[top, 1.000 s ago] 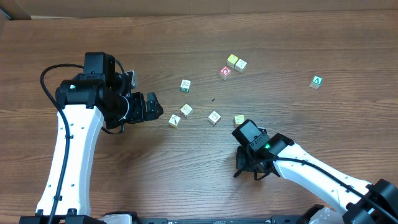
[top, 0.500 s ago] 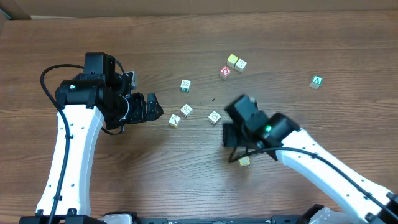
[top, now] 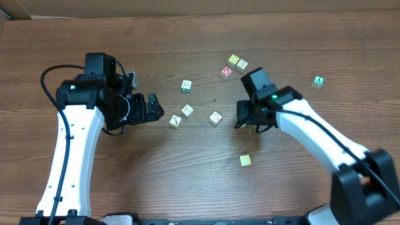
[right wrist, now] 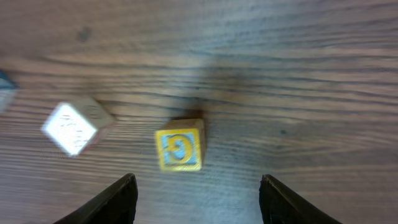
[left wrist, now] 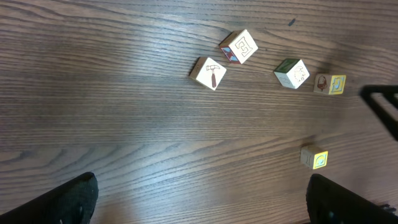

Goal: Flip 5 blocks

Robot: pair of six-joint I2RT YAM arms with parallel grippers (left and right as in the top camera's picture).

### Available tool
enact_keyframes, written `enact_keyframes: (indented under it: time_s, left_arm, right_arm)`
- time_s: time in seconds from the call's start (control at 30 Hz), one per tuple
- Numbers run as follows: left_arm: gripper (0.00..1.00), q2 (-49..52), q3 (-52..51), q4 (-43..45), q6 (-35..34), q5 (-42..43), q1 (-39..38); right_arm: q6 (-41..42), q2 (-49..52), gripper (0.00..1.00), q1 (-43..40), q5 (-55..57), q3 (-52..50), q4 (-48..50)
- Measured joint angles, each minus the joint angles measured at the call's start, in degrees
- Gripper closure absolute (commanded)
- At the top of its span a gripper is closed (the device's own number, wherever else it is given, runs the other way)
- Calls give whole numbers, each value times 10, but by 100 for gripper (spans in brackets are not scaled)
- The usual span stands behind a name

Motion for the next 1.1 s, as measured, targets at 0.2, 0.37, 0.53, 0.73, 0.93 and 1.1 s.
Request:
enact_keyframes:
  time_s: [0.2, 0.37, 0.53, 0.73, 0.93, 1.1]
  left_arm:
    - [0, 0, 0, 0, 0, 0, 0]
    - [0, 0, 0, 0, 0, 0, 0]
    - [0, 0, 0, 0, 0, 0, 0]
    - [0, 0, 0, -1, 0, 0, 0]
    - [0, 0, 0, -3, 0, 0, 0]
    - [0, 0, 0, -5, 0, 0, 0]
  right_arm:
    - [-31, 61, 36, 2, -34, 0, 21]
    - [-39, 87, 43, 2, -50, 0, 33]
    - [-42, 87, 57, 2, -56, 0, 39]
    - [-28, 87, 64, 2, -58, 0, 47]
    - [-16, 87, 75, 2, -58, 0, 49]
    - [-14, 87, 80, 2, -58, 1, 40]
